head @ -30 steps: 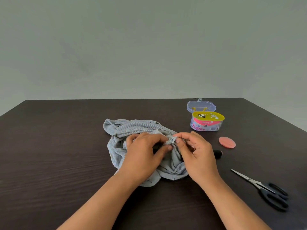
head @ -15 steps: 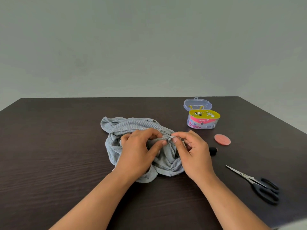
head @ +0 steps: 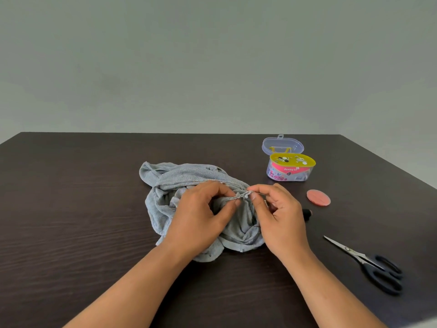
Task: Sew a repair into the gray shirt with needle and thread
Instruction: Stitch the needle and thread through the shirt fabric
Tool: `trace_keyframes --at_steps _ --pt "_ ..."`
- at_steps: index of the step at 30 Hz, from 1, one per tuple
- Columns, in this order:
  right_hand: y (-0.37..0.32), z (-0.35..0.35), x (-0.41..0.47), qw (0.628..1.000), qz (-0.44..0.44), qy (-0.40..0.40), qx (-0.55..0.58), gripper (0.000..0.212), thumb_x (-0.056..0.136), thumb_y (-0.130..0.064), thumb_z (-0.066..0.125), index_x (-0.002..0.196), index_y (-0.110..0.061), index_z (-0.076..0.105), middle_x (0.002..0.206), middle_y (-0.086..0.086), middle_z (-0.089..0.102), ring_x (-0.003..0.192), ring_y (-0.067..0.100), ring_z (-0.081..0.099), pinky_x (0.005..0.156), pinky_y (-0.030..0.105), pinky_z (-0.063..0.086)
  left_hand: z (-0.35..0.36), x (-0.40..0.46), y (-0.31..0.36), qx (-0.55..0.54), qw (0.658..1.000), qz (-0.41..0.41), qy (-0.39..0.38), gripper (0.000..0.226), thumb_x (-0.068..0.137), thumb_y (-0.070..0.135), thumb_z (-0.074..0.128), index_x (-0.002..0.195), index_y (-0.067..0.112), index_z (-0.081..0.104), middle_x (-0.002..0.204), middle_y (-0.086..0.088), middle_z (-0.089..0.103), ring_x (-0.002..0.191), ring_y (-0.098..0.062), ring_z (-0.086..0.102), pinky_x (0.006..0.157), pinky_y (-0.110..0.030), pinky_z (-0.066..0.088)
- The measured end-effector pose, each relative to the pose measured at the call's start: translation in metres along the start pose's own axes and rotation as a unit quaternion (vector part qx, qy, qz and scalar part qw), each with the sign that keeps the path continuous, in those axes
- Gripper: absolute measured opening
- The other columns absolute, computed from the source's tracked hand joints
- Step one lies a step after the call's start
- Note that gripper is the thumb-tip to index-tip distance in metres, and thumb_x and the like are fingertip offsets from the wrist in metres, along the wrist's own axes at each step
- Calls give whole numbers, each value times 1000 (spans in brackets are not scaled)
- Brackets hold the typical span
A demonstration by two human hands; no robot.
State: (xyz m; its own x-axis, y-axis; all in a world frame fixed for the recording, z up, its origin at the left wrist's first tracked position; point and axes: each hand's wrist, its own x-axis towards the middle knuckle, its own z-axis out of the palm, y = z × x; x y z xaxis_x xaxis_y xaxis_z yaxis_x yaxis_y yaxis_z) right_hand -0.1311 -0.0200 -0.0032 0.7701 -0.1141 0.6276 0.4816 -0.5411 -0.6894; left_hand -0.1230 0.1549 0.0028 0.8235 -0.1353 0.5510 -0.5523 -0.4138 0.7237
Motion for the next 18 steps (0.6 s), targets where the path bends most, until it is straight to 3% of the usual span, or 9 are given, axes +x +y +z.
trace_keyframes --at_steps 4,9,12,15,18 --pt "0 -2 2 1000 3 3 11 15 93 -12 66 98 -24 73 88 -7 65 77 12 66 69 17 48 -2 1 -1 -14 1000 -15 -7 8 89 27 77 86 31 70 77 18 70 73 -4 67 67 -24 54" --pt "-7 -1 0 999 11 -19 33 16 92 -10 67 102 -20 72 88 -7 62 70 4 60 65 11 42 -1 0 -1 -31 998 -44 15 8 89 24 77 86 29 72 69 12 71 64 -7 67 62 -25 54" --pt "-13 -5 -2 994 37 -29 96 23 93 -13 54 110 -20 68 69 -19 53 55 3 46 56 12 36 -1 2 0 -42 997 -57 29 9 87 23 78 83 29 73 72 9 73 68 -11 69 66 -32 57" --pt "-18 -9 -4 993 27 -20 111 26 93 -11 43 101 -27 62 59 -14 48 48 6 36 48 19 31 -1 3 -1 -48 997 -61 24 12 87 23 79 82 31 72 73 10 73 67 -12 68 65 -33 57" --pt "-21 -12 -6 996 13 -21 82 23 96 -13 44 93 -28 62 55 -6 45 46 12 35 44 30 33 0 4 -2 -54 996 -60 26 16 87 19 79 83 33 71 75 10 72 65 -15 67 63 -34 58"
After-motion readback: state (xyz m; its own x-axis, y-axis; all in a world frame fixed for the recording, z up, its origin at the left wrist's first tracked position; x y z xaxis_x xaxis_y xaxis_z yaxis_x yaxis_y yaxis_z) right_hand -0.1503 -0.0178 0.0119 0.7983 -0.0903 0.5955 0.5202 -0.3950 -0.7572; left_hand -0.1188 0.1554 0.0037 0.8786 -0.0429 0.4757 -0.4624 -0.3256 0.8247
